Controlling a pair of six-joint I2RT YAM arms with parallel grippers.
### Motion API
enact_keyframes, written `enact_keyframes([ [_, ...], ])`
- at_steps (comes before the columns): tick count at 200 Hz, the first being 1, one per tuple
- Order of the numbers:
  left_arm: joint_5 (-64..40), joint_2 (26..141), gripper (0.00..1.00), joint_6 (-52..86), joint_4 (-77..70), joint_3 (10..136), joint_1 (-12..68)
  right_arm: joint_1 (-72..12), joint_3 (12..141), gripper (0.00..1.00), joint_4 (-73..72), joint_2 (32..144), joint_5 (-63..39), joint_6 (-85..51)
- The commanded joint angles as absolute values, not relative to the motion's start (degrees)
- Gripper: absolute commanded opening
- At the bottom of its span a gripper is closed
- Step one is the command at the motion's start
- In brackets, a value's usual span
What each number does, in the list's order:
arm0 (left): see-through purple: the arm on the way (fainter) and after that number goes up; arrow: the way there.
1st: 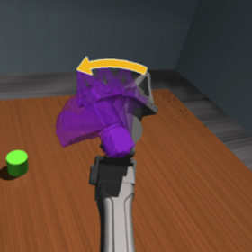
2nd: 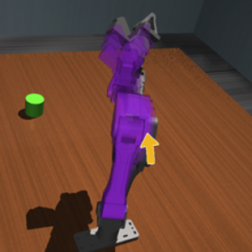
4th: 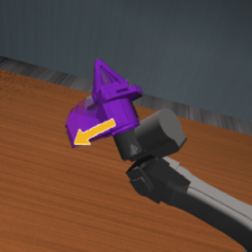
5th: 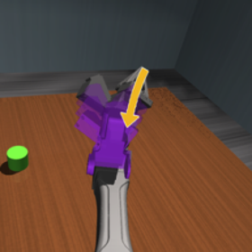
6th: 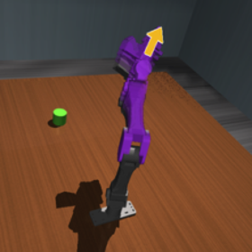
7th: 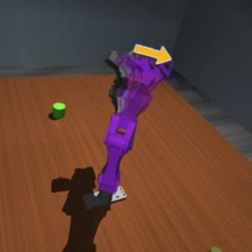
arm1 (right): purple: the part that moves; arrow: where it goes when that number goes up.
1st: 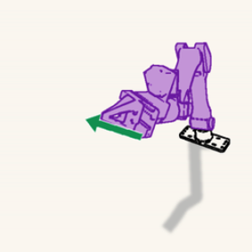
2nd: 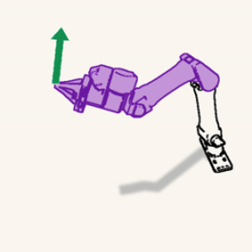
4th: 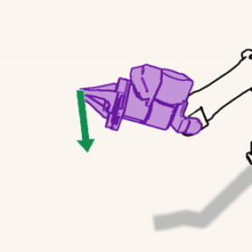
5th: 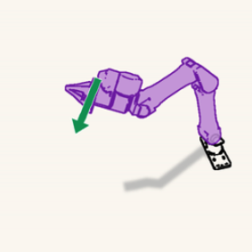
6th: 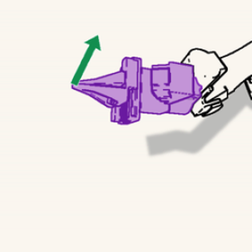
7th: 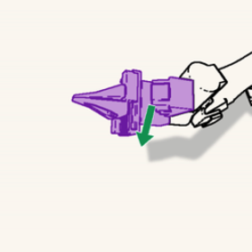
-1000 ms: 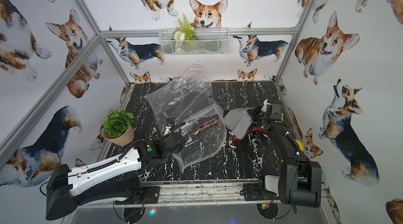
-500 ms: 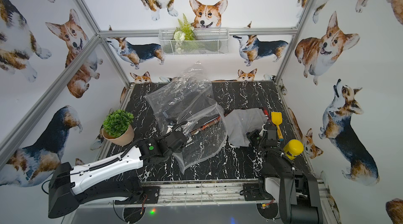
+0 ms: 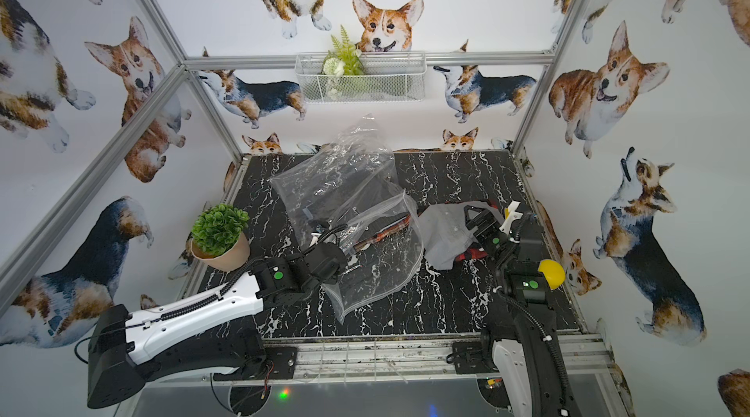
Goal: Take the shirt out of the vacuum bag
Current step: Take out the shirt from the vacuum bag.
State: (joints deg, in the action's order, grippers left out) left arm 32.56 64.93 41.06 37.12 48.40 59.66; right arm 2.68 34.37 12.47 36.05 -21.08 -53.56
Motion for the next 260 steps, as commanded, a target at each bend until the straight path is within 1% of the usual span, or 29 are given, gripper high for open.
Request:
enact_keyframes([
  [1, 32.0, 65.0, 0.0, 40.9, 37.3, 51.2, 59.6, 1.1, 37.7, 0.95, 19.3, 34.4, -21.0, -55.7],
  [36, 32.0, 65.7, 0.0, 39.9, 37.8, 53.1, 59.6, -1.7, 39.1, 0.95, 22.4, 30.0, -20.7, -58.7],
  [58, 32.2, 65.3, 0.0, 39.8, 38.1, 54.3, 59.6, -3.1, 37.7, 0.94, 19.1, 26.7, -21.3, -64.9],
  [78, 32.2, 64.7, 0.0, 40.1, 38.0, 55.4, 59.6, -7.3, 36.0, 0.94, 14.3, 26.3, -20.2, -70.2],
  [87, 32.0, 64.5, 0.0, 40.2, 37.7, 55.8, 59.6, -11.9, 35.4, 0.94, 12.0, 27.2, -18.3, -70.8],
  [96, 31.8, 64.4, 0.0, 40.5, 37.3, 56.1, 59.6, -17.3, 35.6, 0.94, 11.5, 28.6, -14.1, -70.0],
  [110, 31.2, 64.6, 0.0, 40.8, 37.0, 56.3, 59.6, -27.9, 36.0, 0.94, 9.6, 32.0, -6.7, -67.5],
  [129, 30.5, 64.8, 0.0, 41.8, 36.6, 56.3, 59.7, -41.6, 36.8, 0.94, 5.7, 39.3, 2.6, -65.1],
  [145, 30.2, 64.4, 0.0, 42.5, 36.6, 56.0, 59.6, -47.7, 36.1, 0.94, 0.0, 45.3, 5.7, -65.5],
  [169, 30.1, 62.4, 0.0, 43.1, 36.6, 55.3, 59.7, -49.4, 34.6, 0.94, -8.1, 53.0, 6.3, -67.3],
  [195, 30.3, 59.4, 0.0, 43.5, 36.1, 54.2, 59.6, -49.4, 37.3, 0.94, -10.3, 61.9, 5.9, -65.7],
  [221, 30.4, 58.0, 0.0, 43.5, 36.6, 54.1, 59.6, -49.3, 39.9, 0.94, -15.2, 73.3, 4.8, -66.5],
  [260, 30.2, 56.0, 0.0, 44.0, 37.2, 53.5, 59.6, -49.3, 42.6, 0.92, -20.7, 84.5, 3.6, -67.8],
])
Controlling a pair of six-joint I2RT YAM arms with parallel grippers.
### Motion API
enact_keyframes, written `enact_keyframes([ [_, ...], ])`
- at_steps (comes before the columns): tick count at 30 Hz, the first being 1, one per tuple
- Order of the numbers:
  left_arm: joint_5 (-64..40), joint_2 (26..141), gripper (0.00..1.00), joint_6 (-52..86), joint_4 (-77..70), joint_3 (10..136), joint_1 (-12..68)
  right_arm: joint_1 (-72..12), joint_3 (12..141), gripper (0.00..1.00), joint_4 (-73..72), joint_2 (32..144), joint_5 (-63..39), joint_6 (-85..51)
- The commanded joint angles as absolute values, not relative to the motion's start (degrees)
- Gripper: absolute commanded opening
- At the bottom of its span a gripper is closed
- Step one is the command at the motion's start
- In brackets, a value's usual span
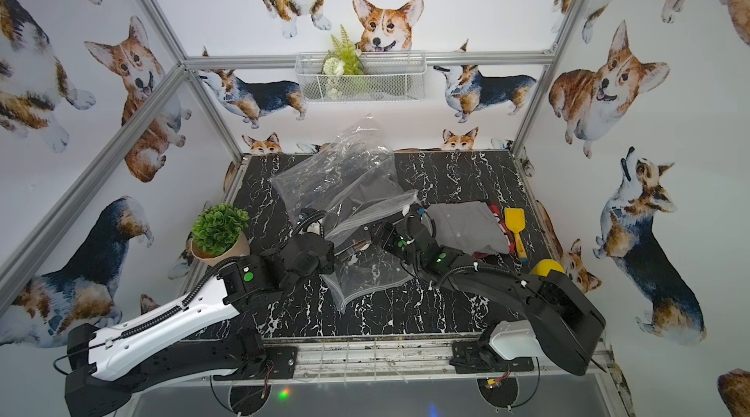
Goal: Take the shirt out of the vacuum bag
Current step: Take out the shirt from the vacuum bag.
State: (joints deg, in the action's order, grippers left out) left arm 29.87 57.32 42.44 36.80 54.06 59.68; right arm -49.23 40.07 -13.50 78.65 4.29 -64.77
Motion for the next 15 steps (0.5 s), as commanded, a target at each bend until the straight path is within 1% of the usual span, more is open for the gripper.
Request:
enact_keyframes([
  [1, 30.2, 55.9, 0.0, 44.0, 37.2, 53.5, 59.7, -49.3, 42.7, 0.92, -20.8, 84.8, 3.6, -67.7],
  [9, 29.6, 54.8, 0.0, 44.4, 37.4, 52.1, 59.7, -47.8, 48.3, 0.89, -23.7, 95.6, 2.8, -68.2],
  [15, 29.7, 53.9, 0.0, 44.7, 37.7, 51.1, 59.7, -47.2, 50.9, 0.88, -22.0, 98.5, 3.7, -67.3],
])
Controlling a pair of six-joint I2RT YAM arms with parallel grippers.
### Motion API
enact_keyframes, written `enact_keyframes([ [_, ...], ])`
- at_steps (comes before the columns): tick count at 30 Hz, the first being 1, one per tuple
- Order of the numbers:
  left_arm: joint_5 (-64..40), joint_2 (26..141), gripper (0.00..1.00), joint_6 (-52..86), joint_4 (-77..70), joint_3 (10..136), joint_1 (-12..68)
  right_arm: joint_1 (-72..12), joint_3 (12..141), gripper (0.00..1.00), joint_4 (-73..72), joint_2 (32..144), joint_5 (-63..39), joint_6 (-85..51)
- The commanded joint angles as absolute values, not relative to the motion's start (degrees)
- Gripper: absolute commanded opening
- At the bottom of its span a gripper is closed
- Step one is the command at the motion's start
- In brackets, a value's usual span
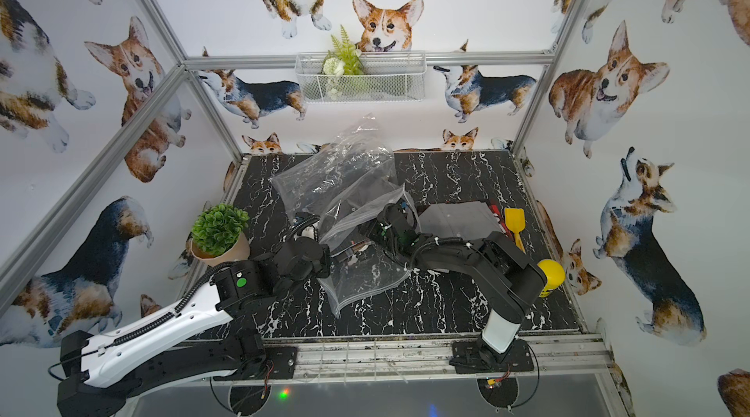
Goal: Take the shirt out of the vacuum bag
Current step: Take out the shirt from the vacuum bag.
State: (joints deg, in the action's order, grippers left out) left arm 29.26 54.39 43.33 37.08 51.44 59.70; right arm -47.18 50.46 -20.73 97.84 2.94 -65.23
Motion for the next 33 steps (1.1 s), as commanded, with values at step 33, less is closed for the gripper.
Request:
enact_keyframes([
  [33, 29.3, 54.1, 0.0, 45.3, 36.7, 47.0, 60.0, -46.6, 57.8, 0.79, -17.4, 104.4, 12.2, -65.8],
])
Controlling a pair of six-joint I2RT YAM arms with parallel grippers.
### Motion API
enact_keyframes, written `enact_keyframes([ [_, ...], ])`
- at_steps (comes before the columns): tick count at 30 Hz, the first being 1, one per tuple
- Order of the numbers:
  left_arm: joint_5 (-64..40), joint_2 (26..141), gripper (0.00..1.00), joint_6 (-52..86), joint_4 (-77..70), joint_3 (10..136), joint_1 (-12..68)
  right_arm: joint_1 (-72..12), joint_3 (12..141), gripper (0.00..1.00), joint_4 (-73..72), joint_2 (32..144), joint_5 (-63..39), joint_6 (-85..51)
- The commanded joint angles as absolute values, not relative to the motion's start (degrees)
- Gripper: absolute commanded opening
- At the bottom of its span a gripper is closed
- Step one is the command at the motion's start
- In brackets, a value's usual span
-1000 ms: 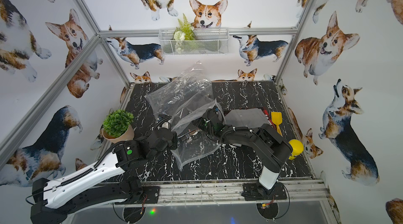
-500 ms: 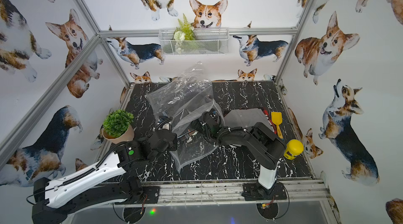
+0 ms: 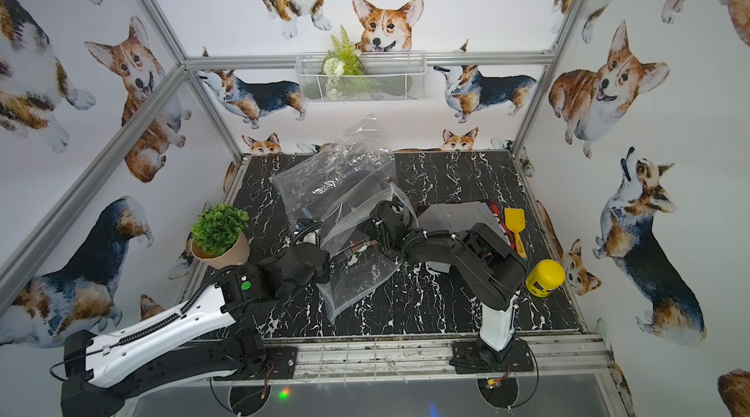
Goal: Take the shirt out of the vacuum bag
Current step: Take out the shirt from the vacuum bag.
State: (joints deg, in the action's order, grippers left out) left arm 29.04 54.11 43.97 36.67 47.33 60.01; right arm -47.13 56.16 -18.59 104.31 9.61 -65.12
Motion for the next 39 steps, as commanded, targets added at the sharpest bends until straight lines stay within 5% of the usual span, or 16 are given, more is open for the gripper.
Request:
enact_keyframes([
  [1, 29.3, 54.2, 0.0, 45.4, 36.7, 47.0, 60.0, -46.3, 58.3, 0.78, -17.2, 104.8, 11.8, -66.0],
  [11, 29.3, 53.6, 0.0, 45.8, 36.7, 46.5, 60.0, -45.8, 62.0, 0.64, -16.0, 108.3, 12.7, -66.4],
  [18, 29.0, 53.8, 0.0, 46.1, 36.6, 46.4, 60.1, -45.7, 64.8, 0.35, -19.0, 110.6, 11.9, -65.1],
  [24, 29.4, 53.3, 0.0, 46.3, 36.6, 45.3, 60.1, -45.4, 66.7, 0.0, -19.8, 109.8, 8.9, -63.9],
  [39, 29.3, 55.9, 0.0, 46.3, 35.1, 45.8, 60.1, -47.5, 55.9, 0.0, -25.7, 98.5, 4.6, -64.4],
])
